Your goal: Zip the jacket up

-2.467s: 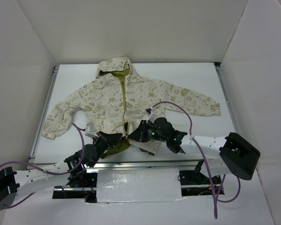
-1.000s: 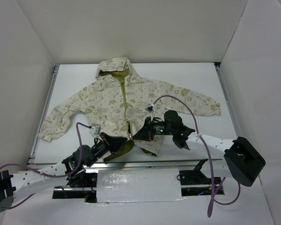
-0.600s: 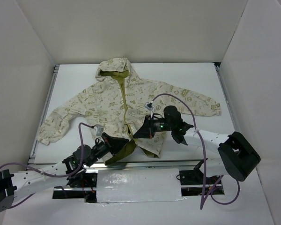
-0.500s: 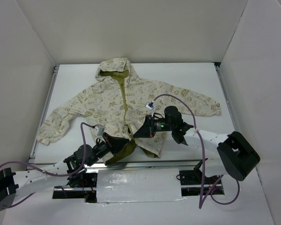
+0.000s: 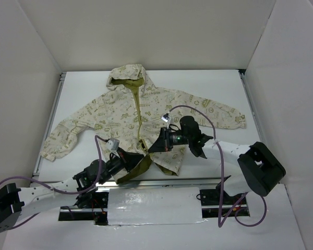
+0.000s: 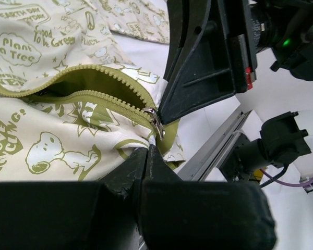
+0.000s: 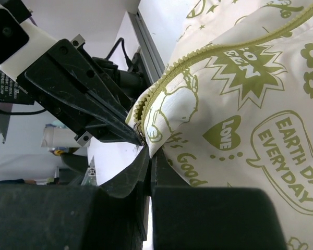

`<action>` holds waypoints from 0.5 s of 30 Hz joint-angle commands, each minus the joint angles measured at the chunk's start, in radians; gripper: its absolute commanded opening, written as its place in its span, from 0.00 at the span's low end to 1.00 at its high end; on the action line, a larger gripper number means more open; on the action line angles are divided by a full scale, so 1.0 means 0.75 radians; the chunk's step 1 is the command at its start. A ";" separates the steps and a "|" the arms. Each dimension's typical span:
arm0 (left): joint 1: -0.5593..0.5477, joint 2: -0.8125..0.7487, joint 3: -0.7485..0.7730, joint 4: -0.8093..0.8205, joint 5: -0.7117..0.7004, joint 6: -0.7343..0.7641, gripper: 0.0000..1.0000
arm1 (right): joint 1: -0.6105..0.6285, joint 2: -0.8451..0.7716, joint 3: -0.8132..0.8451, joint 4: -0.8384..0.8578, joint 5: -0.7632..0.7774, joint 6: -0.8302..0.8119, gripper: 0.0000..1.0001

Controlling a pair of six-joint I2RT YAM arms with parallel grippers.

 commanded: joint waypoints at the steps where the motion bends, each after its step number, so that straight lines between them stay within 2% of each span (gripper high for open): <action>1: -0.018 0.005 -0.067 -0.128 0.080 -0.029 0.00 | 0.007 -0.017 0.031 0.092 0.144 -0.044 0.02; 7: -0.018 0.050 0.014 -0.208 0.109 -0.076 0.00 | 0.023 -0.012 -0.067 0.096 0.170 -0.034 0.11; 13: -0.018 0.125 0.063 -0.269 0.076 -0.182 0.00 | 0.023 -0.053 -0.082 0.037 0.207 -0.053 0.14; 15: -0.018 0.178 0.112 -0.308 0.054 -0.209 0.00 | 0.023 -0.057 -0.073 0.004 0.224 -0.067 0.23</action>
